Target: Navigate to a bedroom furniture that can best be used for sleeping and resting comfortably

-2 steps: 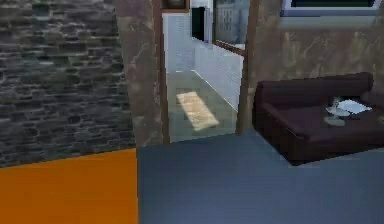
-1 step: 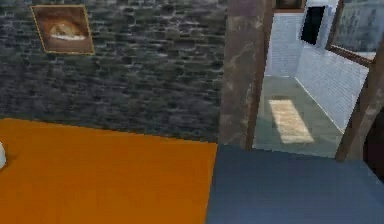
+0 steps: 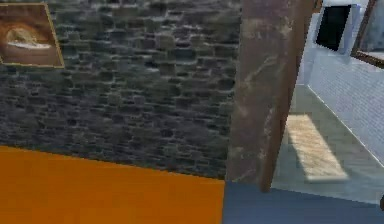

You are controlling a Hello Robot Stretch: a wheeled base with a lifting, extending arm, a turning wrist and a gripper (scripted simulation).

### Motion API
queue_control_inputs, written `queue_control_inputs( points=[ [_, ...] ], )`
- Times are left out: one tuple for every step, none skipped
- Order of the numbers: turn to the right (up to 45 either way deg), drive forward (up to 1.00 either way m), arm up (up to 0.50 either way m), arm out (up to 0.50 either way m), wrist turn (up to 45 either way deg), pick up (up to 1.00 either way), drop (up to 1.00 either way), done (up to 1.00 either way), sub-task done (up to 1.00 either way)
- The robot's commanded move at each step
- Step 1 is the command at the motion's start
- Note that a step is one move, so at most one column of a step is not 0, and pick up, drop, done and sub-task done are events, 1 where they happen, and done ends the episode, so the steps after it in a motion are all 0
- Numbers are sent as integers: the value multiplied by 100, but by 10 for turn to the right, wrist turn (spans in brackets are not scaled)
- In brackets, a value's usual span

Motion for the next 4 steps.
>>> queue_control_inputs(
  points=[
    [450,0,0,0,0,0,0,0,0],
    [90,0,0,0,0,0,0,0,0],
    [30,0,0,0,0,0,0,0,0],
    [0,100,0,0,0,0,0,0,0]
  ],
)
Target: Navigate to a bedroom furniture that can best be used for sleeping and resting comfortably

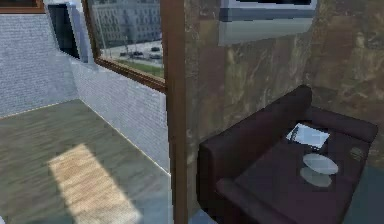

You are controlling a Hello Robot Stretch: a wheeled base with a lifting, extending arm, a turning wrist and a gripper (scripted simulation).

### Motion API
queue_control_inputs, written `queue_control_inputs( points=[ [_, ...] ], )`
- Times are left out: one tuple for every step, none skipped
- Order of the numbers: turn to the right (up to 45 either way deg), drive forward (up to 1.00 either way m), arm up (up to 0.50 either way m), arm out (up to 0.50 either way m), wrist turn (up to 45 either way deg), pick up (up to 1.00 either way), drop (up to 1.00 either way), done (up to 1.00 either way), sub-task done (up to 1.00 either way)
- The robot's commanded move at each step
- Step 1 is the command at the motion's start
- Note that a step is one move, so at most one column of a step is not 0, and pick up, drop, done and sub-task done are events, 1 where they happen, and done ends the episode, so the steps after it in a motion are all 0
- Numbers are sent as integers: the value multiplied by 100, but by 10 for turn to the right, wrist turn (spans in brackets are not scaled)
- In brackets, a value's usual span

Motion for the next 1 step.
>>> queue_control_inputs(
  points=[
    [0,45,0,0,0,0,0,0,0]
  ],
)
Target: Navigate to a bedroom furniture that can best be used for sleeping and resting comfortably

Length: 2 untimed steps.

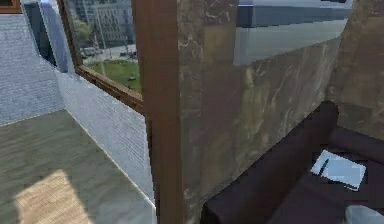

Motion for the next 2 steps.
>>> queue_control_inputs(
  points=[
    [-420,0,0,0,0,0,0,0,0],
    [0,100,0,0,0,0,0,0,0]
  ],
)
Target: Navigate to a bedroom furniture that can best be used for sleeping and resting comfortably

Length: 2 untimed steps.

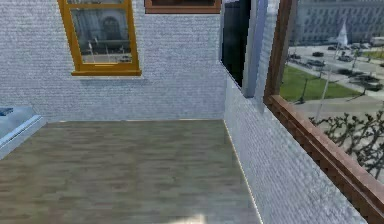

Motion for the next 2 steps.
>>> queue_control_inputs(
  points=[
    [-90,0,0,0,0,0,0,0,0],
    [0,5,0,0,0,0,0,0,0]
  ],
)
